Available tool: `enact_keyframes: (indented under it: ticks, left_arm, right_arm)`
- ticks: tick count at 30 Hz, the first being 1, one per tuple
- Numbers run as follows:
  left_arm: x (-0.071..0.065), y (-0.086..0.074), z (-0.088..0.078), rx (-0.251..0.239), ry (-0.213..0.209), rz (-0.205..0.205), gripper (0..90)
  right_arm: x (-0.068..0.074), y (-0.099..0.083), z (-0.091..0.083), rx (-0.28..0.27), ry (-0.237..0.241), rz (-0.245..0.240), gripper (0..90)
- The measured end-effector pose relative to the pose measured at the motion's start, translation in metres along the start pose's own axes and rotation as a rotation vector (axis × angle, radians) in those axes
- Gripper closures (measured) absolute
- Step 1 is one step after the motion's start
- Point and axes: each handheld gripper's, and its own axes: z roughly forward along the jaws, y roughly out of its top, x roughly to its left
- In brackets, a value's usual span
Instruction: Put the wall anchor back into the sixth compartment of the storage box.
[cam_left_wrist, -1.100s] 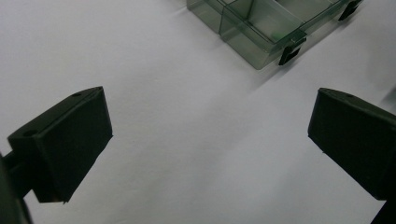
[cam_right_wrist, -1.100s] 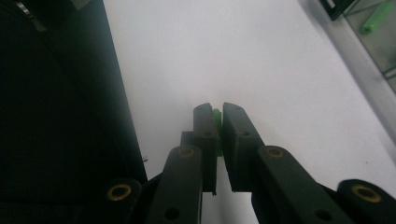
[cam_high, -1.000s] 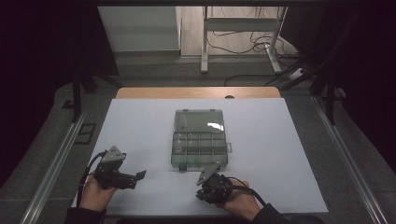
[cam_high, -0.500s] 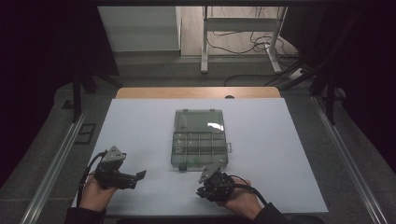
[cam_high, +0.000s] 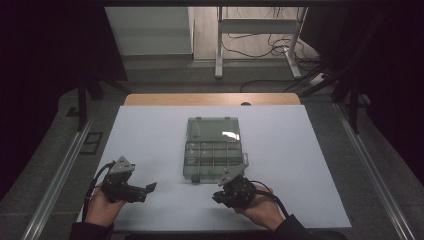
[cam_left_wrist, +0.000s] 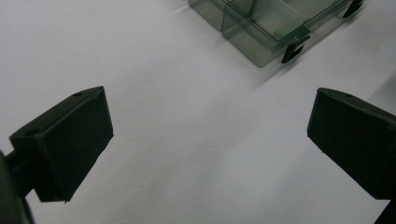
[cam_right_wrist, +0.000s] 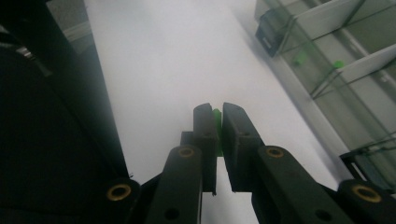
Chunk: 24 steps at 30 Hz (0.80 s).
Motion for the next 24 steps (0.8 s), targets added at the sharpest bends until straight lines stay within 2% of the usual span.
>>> enact_keyframes:
  ticks: [24]
  left_arm:
    - [0.001,0.0,0.0,-0.007,-0.011,-0.009,0.0]
  right_arm:
    - [-0.018,0.012,-0.007,-0.068,0.004,0.06,83.9]
